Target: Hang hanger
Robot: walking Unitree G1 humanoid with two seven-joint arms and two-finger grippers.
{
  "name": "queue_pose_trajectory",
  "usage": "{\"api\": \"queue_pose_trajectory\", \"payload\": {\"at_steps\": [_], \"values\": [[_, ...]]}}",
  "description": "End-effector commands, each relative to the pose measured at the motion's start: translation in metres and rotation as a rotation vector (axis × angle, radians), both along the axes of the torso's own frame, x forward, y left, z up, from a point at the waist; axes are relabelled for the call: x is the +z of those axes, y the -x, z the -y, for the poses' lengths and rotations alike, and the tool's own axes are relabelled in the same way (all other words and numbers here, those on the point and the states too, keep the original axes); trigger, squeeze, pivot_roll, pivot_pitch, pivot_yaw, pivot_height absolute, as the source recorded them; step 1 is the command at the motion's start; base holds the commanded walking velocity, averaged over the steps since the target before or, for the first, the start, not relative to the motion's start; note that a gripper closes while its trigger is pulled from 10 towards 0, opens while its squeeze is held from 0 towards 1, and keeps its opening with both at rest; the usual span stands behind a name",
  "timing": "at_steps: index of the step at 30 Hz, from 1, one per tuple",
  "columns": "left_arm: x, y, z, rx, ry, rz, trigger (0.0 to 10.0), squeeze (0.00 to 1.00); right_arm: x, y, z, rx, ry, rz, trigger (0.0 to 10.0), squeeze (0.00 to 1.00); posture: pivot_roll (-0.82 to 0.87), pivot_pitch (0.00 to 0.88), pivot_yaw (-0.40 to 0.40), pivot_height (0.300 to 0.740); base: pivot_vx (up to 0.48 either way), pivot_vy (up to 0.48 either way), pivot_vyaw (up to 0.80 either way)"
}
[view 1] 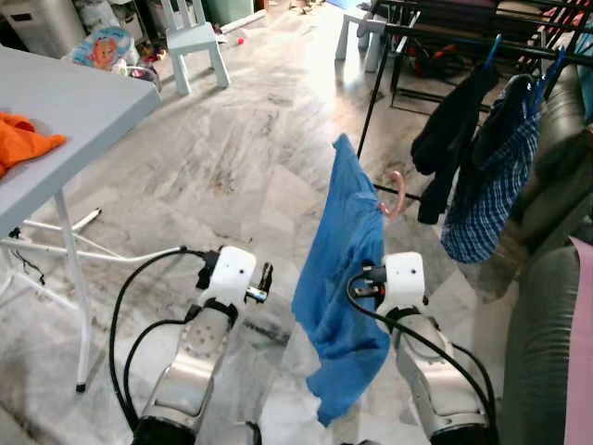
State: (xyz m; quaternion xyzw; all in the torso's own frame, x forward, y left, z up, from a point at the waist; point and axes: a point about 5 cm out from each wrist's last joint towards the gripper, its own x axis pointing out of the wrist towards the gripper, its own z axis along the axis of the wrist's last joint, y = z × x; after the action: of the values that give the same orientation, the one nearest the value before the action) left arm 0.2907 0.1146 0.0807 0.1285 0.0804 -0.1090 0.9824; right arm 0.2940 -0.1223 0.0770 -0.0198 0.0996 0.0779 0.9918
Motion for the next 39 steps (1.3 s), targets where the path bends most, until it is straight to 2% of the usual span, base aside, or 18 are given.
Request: {"api": "queue_pose_trajectory", "payload": {"at_steps": [1, 6, 10, 14, 23, 28, 30, 35, 39], "values": [[-0.003, 0.003, -0.003, 0.023, -0.007, -0.015, 10.0, 0.00, 0.006, -0.004, -0.006, 0.043, 0.007, 0.037, 10.0, 0.00, 0.10, 0.123, 0.012, 0.740, 0.000, 0.000, 0.80], [-0.004, 0.004, -0.005, 0.035, -0.011, -0.013, 10.0, 0.00, 0.008, -0.006, -0.007, 0.068, 0.015, 0.047, 10.0, 0.00, 0.11, 0.126, 0.000, 0.740, 0.000, 0.000, 0.80], [-0.004, 0.004, -0.008, 0.059, -0.030, -0.018, 10.0, 0.00, 0.012, -0.007, -0.015, 0.120, 0.015, 0.060, 10.0, 0.00, 0.11, 0.132, -0.015, 0.740, 0.000, 0.000, 0.80], [0.005, 0.000, -0.007, 0.069, -0.028, 0.005, 10.0, 0.00, 0.013, -0.002, -0.023, 0.188, 0.025, 0.069, 10.0, 0.00, 0.10, 0.138, -0.024, 0.740, 0.000, 0.000, 0.80], [0.002, -0.001, -0.009, 0.104, -0.036, 0.007, 10.0, 0.00, 0.022, -0.001, -0.025, 0.288, 0.046, 0.103, 10.0, 0.00, 0.08, 0.141, -0.043, 0.740, 0.000, 0.000, 0.80], [0.002, 0.000, -0.009, 0.114, -0.019, 0.007, 10.0, 0.00, 0.023, -0.001, -0.023, 0.292, 0.037, 0.109, 10.0, 0.00, 0.08, 0.140, -0.055, 0.740, 0.000, 0.000, 0.77], [0.001, 0.002, -0.013, 0.143, 0.032, 0.006, 10.0, 0.00, 0.025, -0.001, -0.024, 0.305, 0.026, 0.111, 10.0, 0.00, 0.07, 0.141, -0.062, 0.740, 0.000, 0.000, 0.00], [0.001, 0.002, -0.013, 0.150, 0.049, 0.004, 10.0, 0.00, 0.025, 0.000, -0.025, 0.323, 0.031, 0.112, 10.0, 0.00, 0.08, 0.142, -0.068, 0.740, 0.000, 0.000, 0.00], [0.004, 0.001, -0.013, 0.142, 0.043, 0.018, 10.0, 0.00, 0.027, 0.004, -0.030, 0.394, 0.031, 0.119, 10.0, 0.00, 0.07, 0.145, -0.073, 0.740, 0.000, 0.000, 0.00]]}}
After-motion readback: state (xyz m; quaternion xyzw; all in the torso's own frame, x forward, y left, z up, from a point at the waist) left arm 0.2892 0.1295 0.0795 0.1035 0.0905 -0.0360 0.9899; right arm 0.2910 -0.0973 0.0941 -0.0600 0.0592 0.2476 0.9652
